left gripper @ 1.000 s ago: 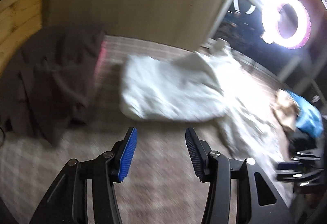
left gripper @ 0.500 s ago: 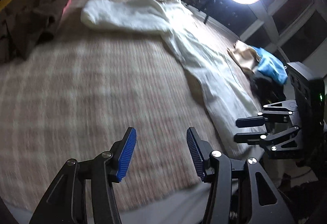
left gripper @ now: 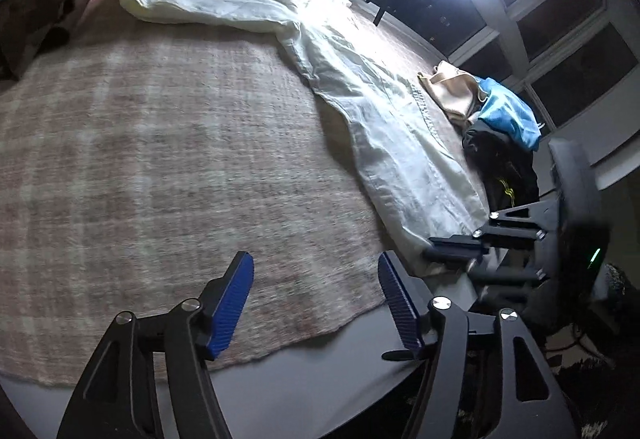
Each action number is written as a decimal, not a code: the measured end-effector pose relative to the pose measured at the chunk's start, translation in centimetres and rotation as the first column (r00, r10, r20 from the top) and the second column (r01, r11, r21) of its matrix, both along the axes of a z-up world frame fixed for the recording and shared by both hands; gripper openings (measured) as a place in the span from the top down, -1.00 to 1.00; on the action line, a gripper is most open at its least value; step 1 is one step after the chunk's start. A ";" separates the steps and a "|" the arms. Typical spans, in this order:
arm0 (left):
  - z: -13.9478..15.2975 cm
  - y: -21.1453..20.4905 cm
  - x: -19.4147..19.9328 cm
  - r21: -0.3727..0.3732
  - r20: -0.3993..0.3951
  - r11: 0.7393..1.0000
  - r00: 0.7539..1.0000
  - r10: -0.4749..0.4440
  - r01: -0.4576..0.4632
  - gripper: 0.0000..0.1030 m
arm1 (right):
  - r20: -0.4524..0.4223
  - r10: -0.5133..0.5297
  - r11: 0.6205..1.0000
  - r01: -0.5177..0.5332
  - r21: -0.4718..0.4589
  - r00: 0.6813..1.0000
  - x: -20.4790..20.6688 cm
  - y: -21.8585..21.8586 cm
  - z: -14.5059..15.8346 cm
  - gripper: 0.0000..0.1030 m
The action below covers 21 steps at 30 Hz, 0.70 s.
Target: Fold clothes
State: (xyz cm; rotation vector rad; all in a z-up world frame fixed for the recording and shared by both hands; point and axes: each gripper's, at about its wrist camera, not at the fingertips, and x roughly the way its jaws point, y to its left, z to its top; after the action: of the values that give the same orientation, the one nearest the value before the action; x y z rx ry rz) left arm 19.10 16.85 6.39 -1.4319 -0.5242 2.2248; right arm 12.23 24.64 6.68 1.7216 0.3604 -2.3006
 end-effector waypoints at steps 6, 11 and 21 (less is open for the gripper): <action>-0.8 3.2 -0.6 -0.016 0.021 1.000 1.000 0.000 0.001 -0.39 | -0.061 -0.186 0.956 0.167 -0.241 0.981 -0.7 6.9 5.2 0.94; -0.6 6.0 -1.4 0.024 0.024 1.000 1.000 0.007 -0.007 -0.38 | -0.074 -0.295 0.893 0.247 -0.376 0.953 -1.5 11.7 8.5 0.94; 0.1 11.7 -2.5 0.010 -0.028 0.999 0.999 -0.040 0.041 -0.27 | -0.139 -0.339 0.839 0.232 -0.492 0.930 -1.9 13.2 10.5 0.95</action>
State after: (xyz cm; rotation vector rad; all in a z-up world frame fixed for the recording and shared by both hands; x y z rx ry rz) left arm 16.55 28.59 6.50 -1.3917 -0.4931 2.2037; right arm 10.30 37.80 17.17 1.3488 -0.4289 -2.5167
